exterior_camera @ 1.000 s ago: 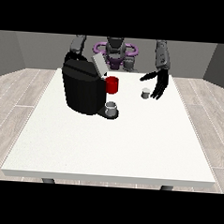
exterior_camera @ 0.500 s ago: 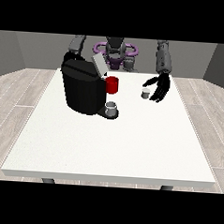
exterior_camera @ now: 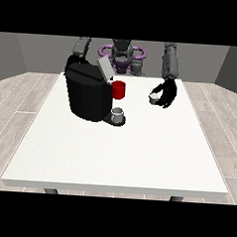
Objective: Insert the coffee pod into the coffee machine and close the lid
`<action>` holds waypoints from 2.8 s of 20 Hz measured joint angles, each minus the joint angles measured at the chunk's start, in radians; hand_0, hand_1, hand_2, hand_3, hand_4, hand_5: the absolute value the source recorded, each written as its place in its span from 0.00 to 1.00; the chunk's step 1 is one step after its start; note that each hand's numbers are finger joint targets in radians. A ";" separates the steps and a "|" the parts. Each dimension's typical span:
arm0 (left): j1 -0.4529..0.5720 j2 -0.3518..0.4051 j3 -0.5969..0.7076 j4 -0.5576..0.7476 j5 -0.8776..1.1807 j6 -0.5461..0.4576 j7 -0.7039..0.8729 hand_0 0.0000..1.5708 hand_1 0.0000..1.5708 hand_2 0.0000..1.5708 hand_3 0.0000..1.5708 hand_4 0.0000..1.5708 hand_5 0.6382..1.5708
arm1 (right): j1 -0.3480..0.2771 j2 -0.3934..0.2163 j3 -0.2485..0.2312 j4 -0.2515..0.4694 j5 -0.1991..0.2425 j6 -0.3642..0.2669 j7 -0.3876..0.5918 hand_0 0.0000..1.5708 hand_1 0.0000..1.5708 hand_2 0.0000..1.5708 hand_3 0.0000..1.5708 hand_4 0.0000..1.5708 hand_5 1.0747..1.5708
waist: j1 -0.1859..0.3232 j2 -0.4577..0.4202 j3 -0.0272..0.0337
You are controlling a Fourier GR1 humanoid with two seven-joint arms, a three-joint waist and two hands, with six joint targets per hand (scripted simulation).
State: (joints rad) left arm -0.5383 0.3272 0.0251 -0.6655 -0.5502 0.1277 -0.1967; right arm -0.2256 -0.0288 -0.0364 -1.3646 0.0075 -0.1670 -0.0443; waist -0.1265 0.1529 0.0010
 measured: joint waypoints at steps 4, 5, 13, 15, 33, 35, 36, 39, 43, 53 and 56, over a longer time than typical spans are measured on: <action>-0.015 0.010 -0.005 0.039 -0.039 0.031 -0.010 0.57 0.57 0.64 0.49 0.20 1.00 | 0.008 0.002 0.010 -0.016 -0.012 0.004 0.005 0.00 0.00 0.00 0.00 0.32 1.00 | -0.015 0.002 -0.0004; -0.021 0.019 -0.006 0.047 -0.050 0.035 -0.018 0.62 0.62 0.67 0.51 0.20 1.00 | -0.002 0.001 0.005 -0.017 -0.016 0.003 0.003 0.00 0.00 0.00 0.00 0.33 1.00 | -0.017 0.012 -0.0005; -0.052 0.012 -0.024 0.064 -0.099 0.025 -0.057 0.93 0.93 0.93 0.90 0.39 1.00 | -0.005 -0.013 -0.021 0.024 -0.045 0.008 -0.012 0.00 0.00 0.00 0.00 0.27 1.00 | 0.000 -0.005 -0.0006; -0.074 0.006 -0.032 0.044 -0.099 -0.007 -0.060 0.92 0.92 0.92 0.88 0.40 1.00 | 0.001 -0.015 -0.031 0.055 -0.047 0.010 -0.029 0.00 0.00 0.00 0.00 0.27 1.00 | 0.008 -0.020 -0.0009; -0.328 0.072 0.024 -0.037 -0.063 -0.240 -0.022 0.81 0.81 0.85 0.82 0.35 1.00 | -0.051 -0.005 -0.017 0.111 -0.049 0.029 -0.046 0.00 0.00 0.00 0.00 0.30 1.00 | -0.034 -0.034 -0.0010; -0.355 0.079 0.034 -0.040 -0.060 -0.258 -0.009 0.80 0.80 0.84 0.81 0.34 1.00 | -0.055 -0.001 -0.020 0.116 -0.052 0.027 -0.058 0.00 0.00 0.00 0.00 0.32 1.00 | -0.039 -0.028 -0.0010; -0.361 0.083 0.036 -0.041 -0.064 -0.253 -0.008 0.64 0.64 0.76 0.78 0.35 1.00 | -0.053 -0.005 -0.019 0.110 -0.056 0.036 -0.049 0.00 0.00 0.00 0.00 0.31 1.00 | -0.047 -0.031 -0.0008; -0.404 0.109 0.057 -0.035 -0.063 -0.255 -0.003 0.79 0.79 0.82 0.79 0.33 1.00 | -0.057 0.007 0.002 0.083 -0.047 0.034 -0.050 0.00 0.00 0.00 0.00 0.33 1.00 | -0.077 -0.016 -0.0009; -0.469 0.129 0.094 -0.012 -0.049 -0.268 0.039 0.79 0.79 0.80 0.76 0.30 1.00 | -0.068 0.009 0.031 0.042 -0.037 0.028 -0.014 0.00 0.00 0.00 0.00 0.31 1.00 | -0.118 -0.007 -0.0011; -0.567 0.138 0.103 -0.004 -0.062 -0.278 0.072 0.80 0.80 0.83 0.79 0.31 1.00 | -0.098 -0.010 0.016 0.015 -0.026 0.015 -0.002 0.00 0.00 0.00 0.00 0.33 1.00 | -0.152 0.046 -0.0008; -0.583 0.138 0.105 0.001 -0.069 -0.270 0.075 0.83 0.83 0.85 0.79 0.31 1.00 | -0.094 -0.001 0.023 0.009 -0.019 0.007 -0.012 0.00 0.00 0.00 0.00 0.31 1.00 | -0.158 0.059 -0.0008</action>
State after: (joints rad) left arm -1.1218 0.4656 0.1300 -0.6650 -0.6192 -0.1421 -0.1215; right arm -0.3196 -0.0294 -0.0133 -1.3553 -0.0118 -0.1596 -0.0568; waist -0.2847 0.2123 0.0002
